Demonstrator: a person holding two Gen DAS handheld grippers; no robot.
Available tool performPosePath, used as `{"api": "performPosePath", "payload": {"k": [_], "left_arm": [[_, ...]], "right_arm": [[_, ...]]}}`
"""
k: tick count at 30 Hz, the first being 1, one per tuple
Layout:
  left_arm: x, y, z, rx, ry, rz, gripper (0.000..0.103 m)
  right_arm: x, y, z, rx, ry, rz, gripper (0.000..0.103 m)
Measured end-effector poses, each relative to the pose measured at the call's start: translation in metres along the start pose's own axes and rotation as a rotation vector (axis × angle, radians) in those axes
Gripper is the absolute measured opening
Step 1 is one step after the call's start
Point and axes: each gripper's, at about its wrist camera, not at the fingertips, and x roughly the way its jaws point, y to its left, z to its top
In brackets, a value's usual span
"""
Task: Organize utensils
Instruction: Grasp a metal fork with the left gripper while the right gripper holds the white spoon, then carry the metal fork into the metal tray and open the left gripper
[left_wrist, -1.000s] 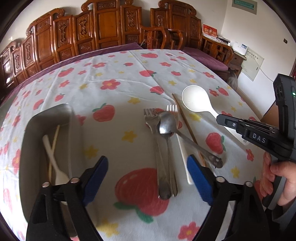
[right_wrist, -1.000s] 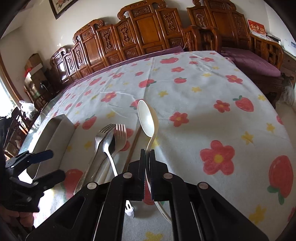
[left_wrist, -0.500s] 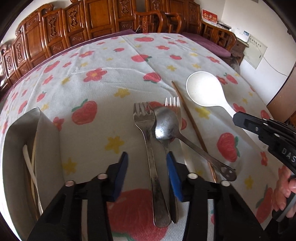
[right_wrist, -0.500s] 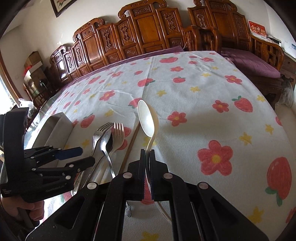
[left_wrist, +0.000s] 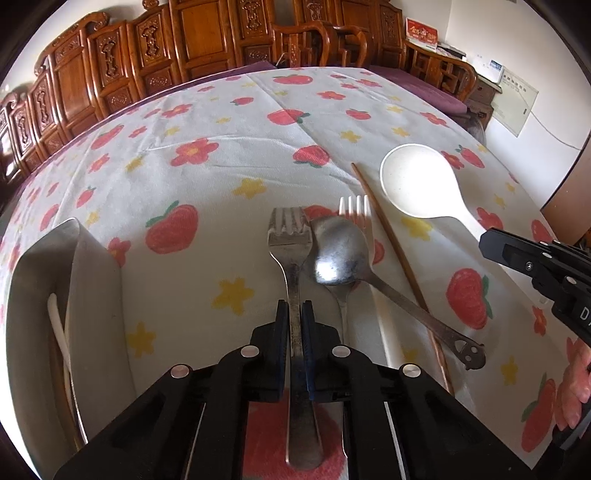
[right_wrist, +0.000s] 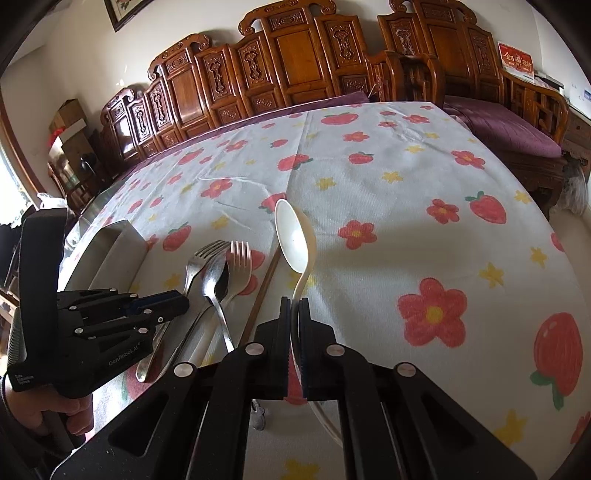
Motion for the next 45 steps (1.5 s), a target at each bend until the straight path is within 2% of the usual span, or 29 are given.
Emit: {"api": "performPosePath", "payload": {"k": [6,16,33,45], "left_arm": [[-0.009,0.007,-0.005,0.008,-0.001,0.024,0.006],[-0.045,0.013,-0.005,0.009,-0.063,0.033,0.006],[-0.097,0.021,-0.007,0.000,-0.139,0.034,0.006],[-0.123,0.055,-0.019,-0.030,-0.172,0.067,0.006]], "right_arm": [[-0.004,0.002,0.002,0.003,-0.015,0.006,0.005],[-0.010,0.020,0.001,-0.035,-0.028,0.016,0.005],[-0.022,0.063,-0.005,-0.100,-0.035,0.091,0.005],[-0.034,0.094,-0.010,-0.138,-0.045,0.133,0.005]]}}
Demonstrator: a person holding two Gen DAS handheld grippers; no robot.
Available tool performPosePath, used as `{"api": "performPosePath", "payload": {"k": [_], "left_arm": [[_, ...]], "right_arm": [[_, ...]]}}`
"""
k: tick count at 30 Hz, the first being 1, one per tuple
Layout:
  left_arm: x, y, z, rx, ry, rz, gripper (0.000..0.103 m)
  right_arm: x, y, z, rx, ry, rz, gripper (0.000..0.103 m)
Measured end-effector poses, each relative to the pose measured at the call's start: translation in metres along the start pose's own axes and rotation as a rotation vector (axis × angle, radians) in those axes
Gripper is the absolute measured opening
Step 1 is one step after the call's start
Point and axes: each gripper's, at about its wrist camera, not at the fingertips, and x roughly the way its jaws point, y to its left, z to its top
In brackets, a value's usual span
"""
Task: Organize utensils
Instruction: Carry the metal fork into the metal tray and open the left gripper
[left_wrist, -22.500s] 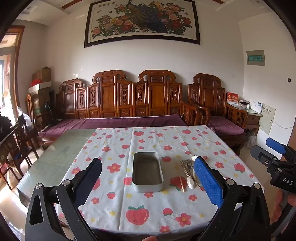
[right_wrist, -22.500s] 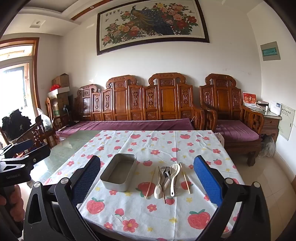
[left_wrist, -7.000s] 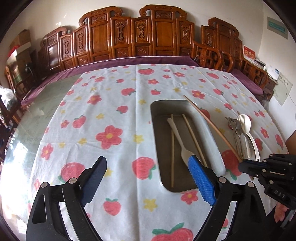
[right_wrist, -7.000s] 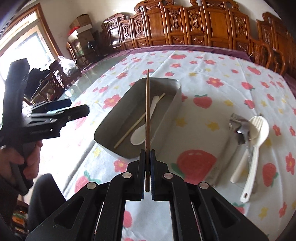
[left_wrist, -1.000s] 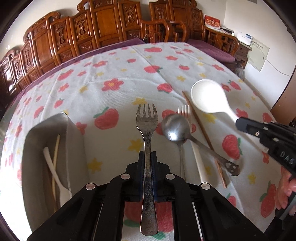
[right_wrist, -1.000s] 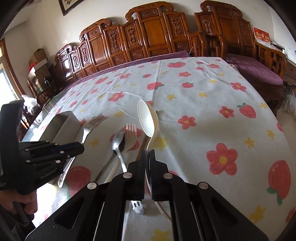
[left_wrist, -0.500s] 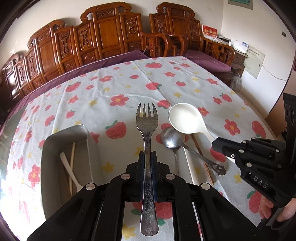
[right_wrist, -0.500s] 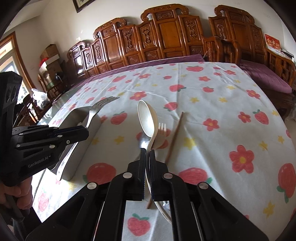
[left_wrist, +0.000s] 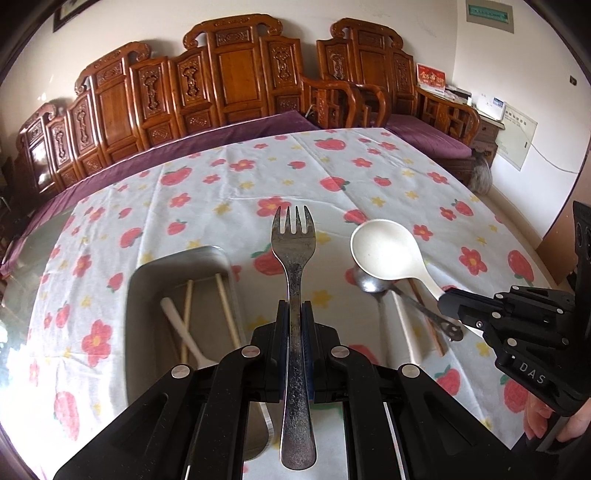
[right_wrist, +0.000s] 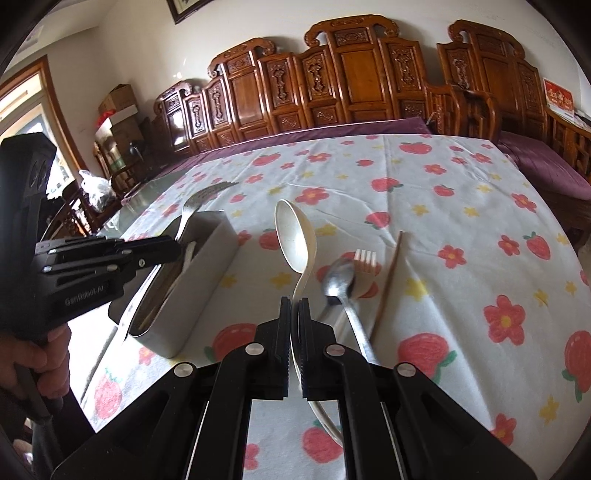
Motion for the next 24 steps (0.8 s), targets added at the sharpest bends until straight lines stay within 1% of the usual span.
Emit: {"api": "performPosePath", "payload": {"k": [6,11,19,24], "left_arm": [[-0.008,0.023,0.000,-0.010,-0.010,0.018,0.006],[-0.002,0.049,-0.003,-0.035,0.005,0.053,0.006],[0.033,0.077,-0.022,-0.060,0.090,0.113,0.006],[0.049,0.085,-0.033,-0.073,0.139,0.121,0.006]], "right_arm": [[-0.002,0.015,-0.001,-0.025,-0.005,0.008,0.005],[-0.004,0.019,-0.002,-0.028,-0.014,0.007,0.005],[-0.002,0.020,-0.002,-0.032,-0.010,0.006,0.005],[-0.004,0.023,0.000,-0.049,-0.016,0.000,0.005]]}}
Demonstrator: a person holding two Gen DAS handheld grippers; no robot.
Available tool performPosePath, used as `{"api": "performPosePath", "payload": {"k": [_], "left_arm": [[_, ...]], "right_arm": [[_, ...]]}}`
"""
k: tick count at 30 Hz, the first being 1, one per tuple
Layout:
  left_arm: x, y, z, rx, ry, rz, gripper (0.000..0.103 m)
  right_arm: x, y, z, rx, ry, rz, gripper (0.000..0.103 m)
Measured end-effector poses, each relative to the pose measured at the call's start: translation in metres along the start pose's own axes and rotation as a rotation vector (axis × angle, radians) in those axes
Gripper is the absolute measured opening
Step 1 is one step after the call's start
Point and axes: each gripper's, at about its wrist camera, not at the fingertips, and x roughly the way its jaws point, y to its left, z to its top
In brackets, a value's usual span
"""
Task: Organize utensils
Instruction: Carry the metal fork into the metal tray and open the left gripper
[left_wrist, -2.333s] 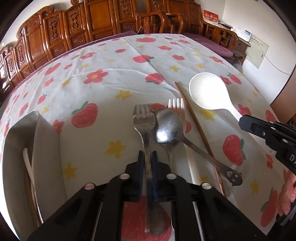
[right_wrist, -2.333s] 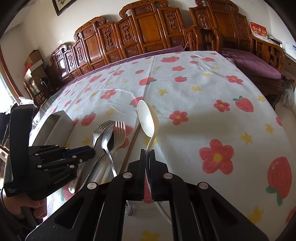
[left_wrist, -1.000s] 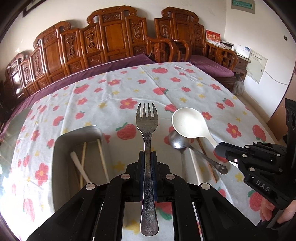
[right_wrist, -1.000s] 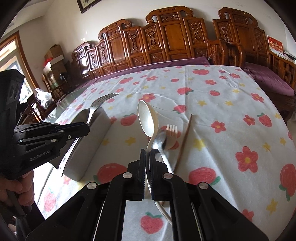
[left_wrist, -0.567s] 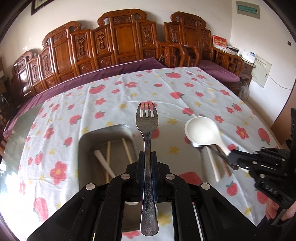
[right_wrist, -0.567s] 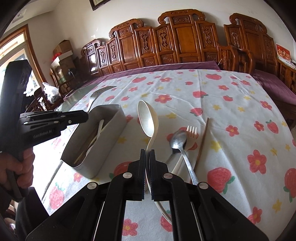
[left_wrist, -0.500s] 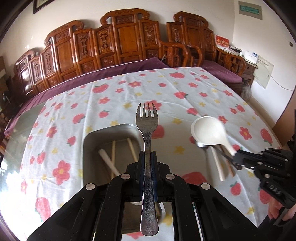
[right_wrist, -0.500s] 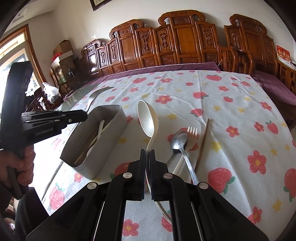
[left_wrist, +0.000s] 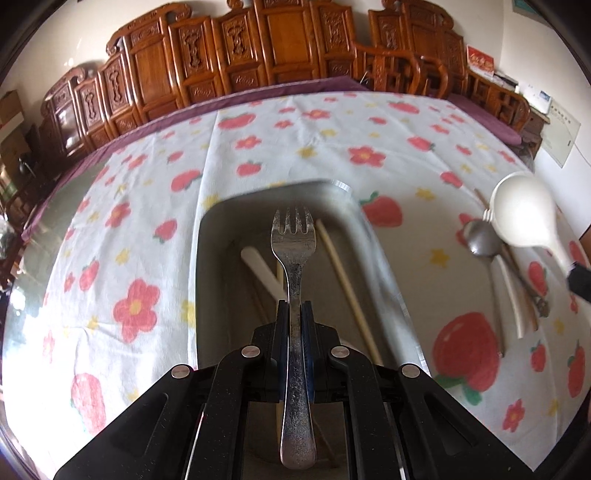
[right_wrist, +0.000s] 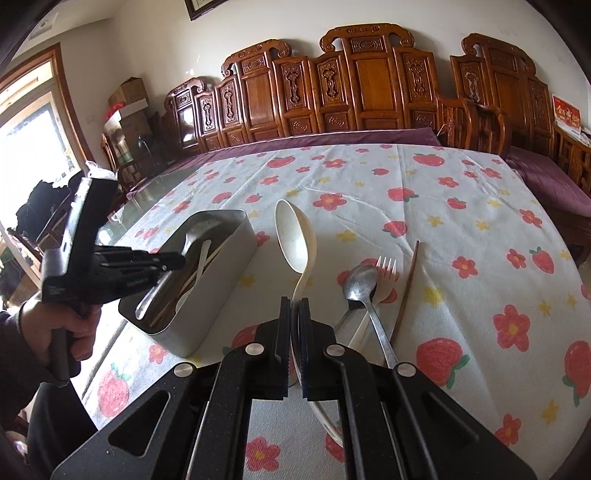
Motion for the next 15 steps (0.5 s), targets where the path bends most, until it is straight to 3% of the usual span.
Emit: {"api": "performPosePath", "payload": {"k": [12,15], "left_arm": [[0.027,0.001,-0.006,0.000,0.101,-0.011,0.007],[0.025,0.000,-0.005,-0.001,0.096,-0.017,0.007]], "right_arm": [[0.002,0.008,0.000,-0.025,0.011,-0.003,0.005],[0.002,0.011,0.004,-0.037,0.013,-0.014,0.005]]}}
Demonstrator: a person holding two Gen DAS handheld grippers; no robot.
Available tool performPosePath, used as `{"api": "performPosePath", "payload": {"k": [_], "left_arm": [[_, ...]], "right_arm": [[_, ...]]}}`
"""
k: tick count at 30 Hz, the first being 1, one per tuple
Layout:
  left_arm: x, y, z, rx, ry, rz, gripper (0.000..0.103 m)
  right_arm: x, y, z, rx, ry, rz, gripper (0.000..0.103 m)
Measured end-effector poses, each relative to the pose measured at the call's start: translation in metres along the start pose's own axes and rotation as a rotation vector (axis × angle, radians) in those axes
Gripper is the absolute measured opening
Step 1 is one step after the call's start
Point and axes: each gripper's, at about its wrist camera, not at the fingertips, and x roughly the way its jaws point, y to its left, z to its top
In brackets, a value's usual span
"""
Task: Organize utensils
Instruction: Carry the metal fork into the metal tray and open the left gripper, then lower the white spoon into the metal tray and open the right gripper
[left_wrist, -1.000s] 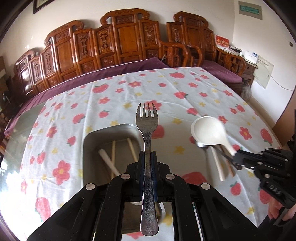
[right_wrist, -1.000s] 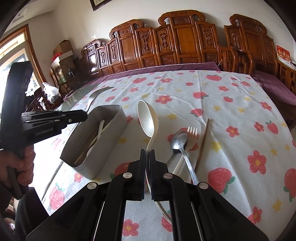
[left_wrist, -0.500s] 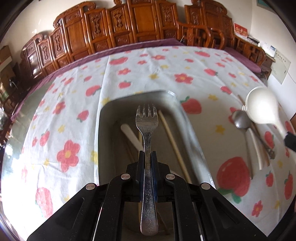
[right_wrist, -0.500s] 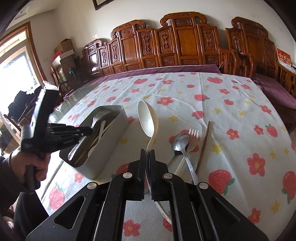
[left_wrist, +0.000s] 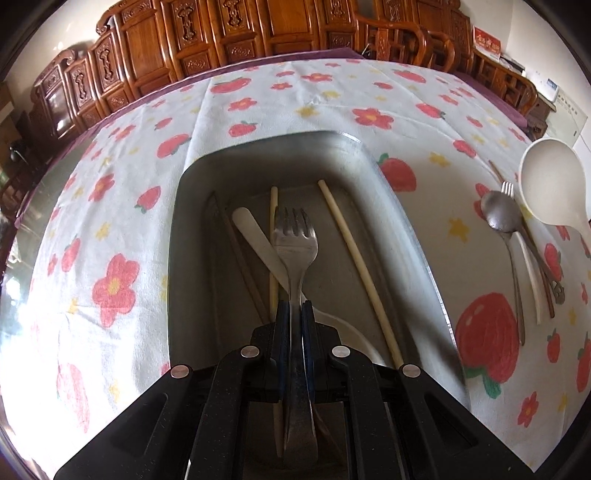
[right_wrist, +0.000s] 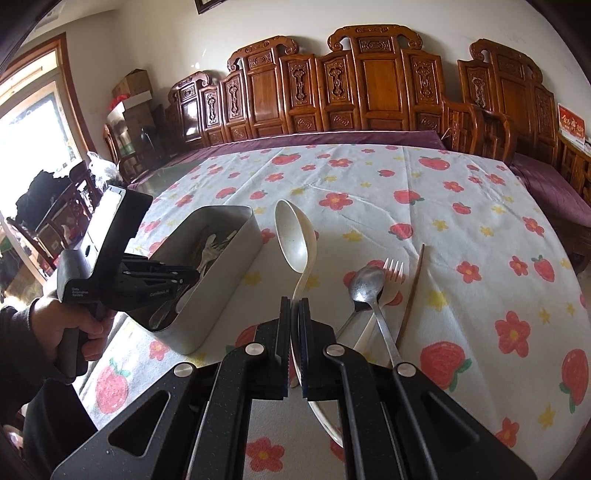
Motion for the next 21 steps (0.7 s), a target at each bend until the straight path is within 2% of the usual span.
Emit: {"api": "performPosePath", "payload": {"k": [5,9,21], "left_arm": [[-0.015,0.003,0.000,-0.010,-0.034,-0.012,0.009],[-0.036,0.013,-0.003,-0.031,-0.079,-0.033,0.024],[-0.098,0.058,-0.020,-0.074,-0.186,-0.043,0.030]], "right_arm": [[-0.002,0.005,0.005,-0.010,-0.006,-0.014,0.005],[0.001,0.016,0.008,0.000,-0.006,-0.002,0.005],[0.030,0.080,0.029,-0.036,0.036,0.068,0.005]]}}
